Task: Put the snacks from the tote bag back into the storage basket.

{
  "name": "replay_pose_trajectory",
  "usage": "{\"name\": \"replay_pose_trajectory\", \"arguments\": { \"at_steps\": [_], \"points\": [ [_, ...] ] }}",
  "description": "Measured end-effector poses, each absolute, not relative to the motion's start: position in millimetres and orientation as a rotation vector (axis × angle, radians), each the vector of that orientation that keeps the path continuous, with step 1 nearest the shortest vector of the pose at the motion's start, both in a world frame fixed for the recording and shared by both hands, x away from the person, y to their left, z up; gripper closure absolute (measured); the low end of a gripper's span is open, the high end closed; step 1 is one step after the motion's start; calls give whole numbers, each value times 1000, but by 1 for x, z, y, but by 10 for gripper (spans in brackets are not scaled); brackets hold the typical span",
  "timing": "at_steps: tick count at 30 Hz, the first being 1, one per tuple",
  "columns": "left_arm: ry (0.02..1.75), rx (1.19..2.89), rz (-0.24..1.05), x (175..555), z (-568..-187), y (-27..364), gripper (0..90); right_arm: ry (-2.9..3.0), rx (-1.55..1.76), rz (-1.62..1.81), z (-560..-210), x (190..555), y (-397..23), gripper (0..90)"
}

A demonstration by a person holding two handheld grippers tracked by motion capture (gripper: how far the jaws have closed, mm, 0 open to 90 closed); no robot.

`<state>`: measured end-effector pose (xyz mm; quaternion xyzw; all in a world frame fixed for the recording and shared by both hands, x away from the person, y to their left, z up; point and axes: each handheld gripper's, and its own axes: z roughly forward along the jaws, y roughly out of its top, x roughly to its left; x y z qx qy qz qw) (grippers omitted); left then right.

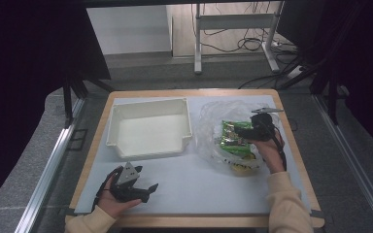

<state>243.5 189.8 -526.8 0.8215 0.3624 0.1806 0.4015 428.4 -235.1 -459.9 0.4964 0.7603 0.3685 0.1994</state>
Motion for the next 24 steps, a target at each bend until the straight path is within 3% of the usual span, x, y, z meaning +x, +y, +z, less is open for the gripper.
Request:
{"name": "replay_pose_trajectory", "arguments": {
  "at_steps": [14,24],
  "points": [
    [910,2086,450,243,-527,189,142,2124,1452,966,-472,434,-244,229],
    [906,2088,451,243,-527,190,142,2132,1506,900,-479,437,-248,281]
  ]
}}
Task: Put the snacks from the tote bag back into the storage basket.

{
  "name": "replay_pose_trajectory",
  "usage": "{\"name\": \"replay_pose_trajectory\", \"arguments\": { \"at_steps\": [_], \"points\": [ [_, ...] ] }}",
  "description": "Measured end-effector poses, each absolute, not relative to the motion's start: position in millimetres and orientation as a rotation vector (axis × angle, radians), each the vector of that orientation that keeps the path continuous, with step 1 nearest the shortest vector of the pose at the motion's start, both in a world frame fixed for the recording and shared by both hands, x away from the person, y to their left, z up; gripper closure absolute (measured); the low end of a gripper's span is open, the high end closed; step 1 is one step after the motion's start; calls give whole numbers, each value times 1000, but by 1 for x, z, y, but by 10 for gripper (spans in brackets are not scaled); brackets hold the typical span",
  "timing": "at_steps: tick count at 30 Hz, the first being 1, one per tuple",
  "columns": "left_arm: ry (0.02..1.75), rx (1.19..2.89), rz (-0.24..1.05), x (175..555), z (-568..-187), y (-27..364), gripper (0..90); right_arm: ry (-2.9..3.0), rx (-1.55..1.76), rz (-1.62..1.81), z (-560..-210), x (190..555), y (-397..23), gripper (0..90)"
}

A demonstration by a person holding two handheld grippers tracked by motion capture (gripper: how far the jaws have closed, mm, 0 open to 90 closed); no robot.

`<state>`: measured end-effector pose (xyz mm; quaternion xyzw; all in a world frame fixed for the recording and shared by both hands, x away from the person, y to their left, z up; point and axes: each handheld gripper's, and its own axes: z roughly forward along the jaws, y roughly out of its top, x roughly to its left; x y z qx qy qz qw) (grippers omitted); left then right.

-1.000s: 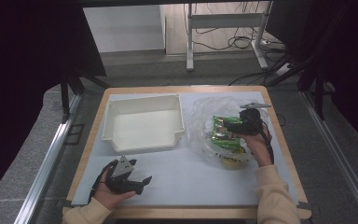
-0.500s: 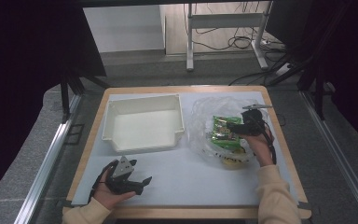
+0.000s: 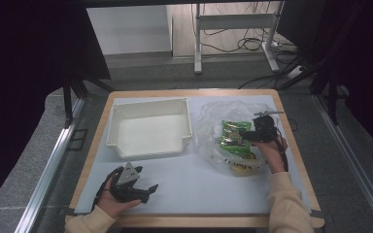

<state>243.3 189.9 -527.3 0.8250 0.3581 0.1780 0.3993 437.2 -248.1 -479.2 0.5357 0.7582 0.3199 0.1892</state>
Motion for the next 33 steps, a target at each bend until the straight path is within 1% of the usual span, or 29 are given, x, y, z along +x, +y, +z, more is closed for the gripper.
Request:
{"name": "replay_pose_trajectory", "arguments": {
  "at_steps": [2,5,12,16,18,23,30,33],
  "points": [
    [907,2087,451,243,-527,190,142,2129,1512,888,-480,437,-248,287],
    [906,2088,450,244,-527,190,142,2144,1518,848,-481,437,-245,326],
    [906,2086,449,243,-527,190,142,2151,1534,808,-482,437,-241,381],
    [904,2088,449,243,-527,190,142,2149,1541,805,-483,438,-242,395],
    [904,2086,449,243,-527,190,142,2151,1553,791,-485,439,-242,421],
    [903,2086,448,243,-527,190,142,2154,1559,777,-485,439,-242,448],
    [900,2084,447,243,-526,190,142,2154,1572,766,-483,438,-243,476],
    [901,2083,448,243,-526,190,142,2153,1585,745,-485,439,-243,505]
  ]
}}
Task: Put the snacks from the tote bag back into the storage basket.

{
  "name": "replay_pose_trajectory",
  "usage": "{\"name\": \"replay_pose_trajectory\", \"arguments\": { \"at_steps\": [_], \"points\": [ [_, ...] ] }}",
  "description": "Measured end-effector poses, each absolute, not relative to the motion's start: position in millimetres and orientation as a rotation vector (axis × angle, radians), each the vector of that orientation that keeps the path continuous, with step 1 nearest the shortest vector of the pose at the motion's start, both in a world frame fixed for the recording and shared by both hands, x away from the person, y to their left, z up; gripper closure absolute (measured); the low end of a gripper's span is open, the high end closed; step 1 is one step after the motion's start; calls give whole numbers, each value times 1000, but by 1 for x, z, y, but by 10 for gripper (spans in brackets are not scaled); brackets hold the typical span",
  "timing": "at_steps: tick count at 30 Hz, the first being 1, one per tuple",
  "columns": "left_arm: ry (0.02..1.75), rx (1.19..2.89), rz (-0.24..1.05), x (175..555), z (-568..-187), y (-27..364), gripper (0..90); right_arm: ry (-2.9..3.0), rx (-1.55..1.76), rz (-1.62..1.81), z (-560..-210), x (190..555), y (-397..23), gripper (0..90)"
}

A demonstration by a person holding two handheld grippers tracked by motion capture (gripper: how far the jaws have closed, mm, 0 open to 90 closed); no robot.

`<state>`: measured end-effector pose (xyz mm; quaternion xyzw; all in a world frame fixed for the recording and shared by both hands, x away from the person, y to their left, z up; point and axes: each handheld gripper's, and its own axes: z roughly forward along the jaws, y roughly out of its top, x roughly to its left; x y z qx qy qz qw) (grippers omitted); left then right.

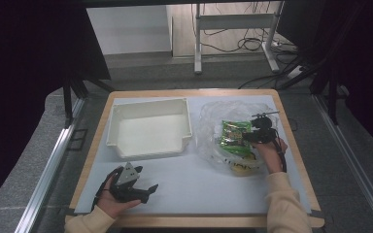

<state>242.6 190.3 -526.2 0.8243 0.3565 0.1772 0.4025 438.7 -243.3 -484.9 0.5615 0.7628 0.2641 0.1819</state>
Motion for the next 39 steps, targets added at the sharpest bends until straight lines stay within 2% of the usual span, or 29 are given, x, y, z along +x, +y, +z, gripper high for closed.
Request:
{"name": "replay_pose_trajectory", "arguments": {
  "at_steps": [14,20,32,39],
  "points": [
    [897,2087,449,242,-526,190,142,2178,1629,697,-492,441,-242,581],
    [896,2086,450,242,-526,189,142,2170,1644,689,-494,441,-242,571],
    [866,2073,436,240,-524,188,142,2156,1680,637,-492,441,-236,612],
    [835,2076,434,238,-522,187,142,2164,1730,613,-491,445,-233,669]
  ]
}}
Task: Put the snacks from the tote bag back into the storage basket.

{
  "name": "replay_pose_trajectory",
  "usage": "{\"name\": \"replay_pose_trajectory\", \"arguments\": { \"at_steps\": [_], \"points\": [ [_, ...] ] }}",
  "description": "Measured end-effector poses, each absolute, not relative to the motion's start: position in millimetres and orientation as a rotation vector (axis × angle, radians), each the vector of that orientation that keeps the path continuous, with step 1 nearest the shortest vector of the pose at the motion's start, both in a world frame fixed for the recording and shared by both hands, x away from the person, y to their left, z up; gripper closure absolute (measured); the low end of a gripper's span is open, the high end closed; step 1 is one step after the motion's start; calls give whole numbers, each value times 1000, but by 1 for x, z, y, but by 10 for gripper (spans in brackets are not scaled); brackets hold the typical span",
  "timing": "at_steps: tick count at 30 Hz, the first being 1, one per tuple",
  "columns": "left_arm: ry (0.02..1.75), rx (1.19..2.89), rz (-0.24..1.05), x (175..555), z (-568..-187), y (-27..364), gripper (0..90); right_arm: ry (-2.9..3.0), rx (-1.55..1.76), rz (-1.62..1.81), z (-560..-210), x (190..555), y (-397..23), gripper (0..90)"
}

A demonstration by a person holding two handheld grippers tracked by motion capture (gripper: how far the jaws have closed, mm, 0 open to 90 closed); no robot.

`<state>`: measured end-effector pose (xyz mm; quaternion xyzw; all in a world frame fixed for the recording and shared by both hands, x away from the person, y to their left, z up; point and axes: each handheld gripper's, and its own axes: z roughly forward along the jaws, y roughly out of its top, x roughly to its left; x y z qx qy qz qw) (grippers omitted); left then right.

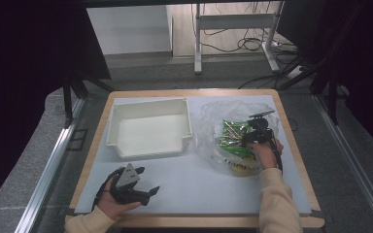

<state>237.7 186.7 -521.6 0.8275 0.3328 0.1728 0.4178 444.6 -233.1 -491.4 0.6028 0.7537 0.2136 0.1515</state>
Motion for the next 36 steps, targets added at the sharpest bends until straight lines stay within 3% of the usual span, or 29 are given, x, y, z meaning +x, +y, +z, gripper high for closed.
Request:
{"name": "replay_pose_trajectory", "arguments": {
  "at_steps": [6,21,36],
  "points": [
    [837,2078,437,238,-522,186,142,2155,1782,634,-493,447,-233,791],
    [835,2078,437,238,-521,186,142,2151,1686,504,-491,446,-217,858],
    [841,2079,435,239,-522,187,143,2125,1715,692,-490,440,-233,892]
  ]
}}
